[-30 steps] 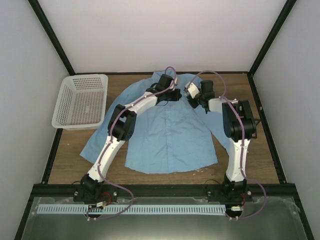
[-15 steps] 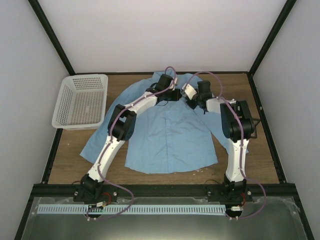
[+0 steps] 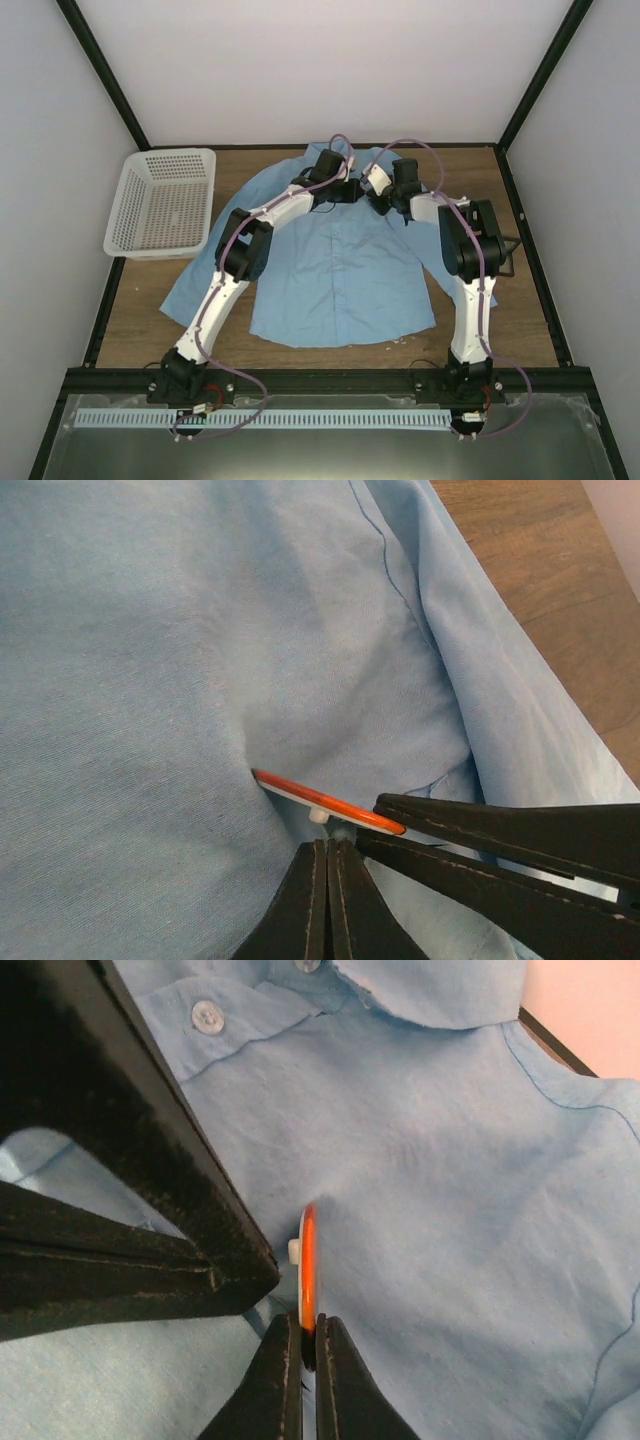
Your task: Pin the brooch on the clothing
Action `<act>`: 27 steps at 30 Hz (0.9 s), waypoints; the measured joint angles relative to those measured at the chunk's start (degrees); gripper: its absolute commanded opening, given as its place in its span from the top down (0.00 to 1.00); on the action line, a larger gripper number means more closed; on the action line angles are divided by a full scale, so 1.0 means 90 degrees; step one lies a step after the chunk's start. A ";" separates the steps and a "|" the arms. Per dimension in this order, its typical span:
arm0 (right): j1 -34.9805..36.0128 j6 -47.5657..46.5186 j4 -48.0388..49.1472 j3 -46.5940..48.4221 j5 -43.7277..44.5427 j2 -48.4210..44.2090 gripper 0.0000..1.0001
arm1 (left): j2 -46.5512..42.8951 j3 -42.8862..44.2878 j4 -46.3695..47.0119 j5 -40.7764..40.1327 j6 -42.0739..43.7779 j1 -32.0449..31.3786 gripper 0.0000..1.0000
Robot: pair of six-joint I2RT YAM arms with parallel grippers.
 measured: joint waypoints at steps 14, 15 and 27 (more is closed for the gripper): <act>-0.0010 0.0738 -0.0525 0.0544 -0.0566 0.0066 0.99 | -0.0372 -0.0872 0.0595 0.0350 -0.0372 0.0041 0.67; -0.0010 0.0755 -0.0588 0.0600 -0.0614 0.0078 0.99 | -0.0478 -0.1030 0.0668 0.0389 -0.0432 0.0041 0.64; -0.0087 0.0850 -0.0874 0.0918 -0.0925 0.0216 0.99 | -0.1875 -0.2290 0.1239 0.0622 -0.0665 0.0466 0.50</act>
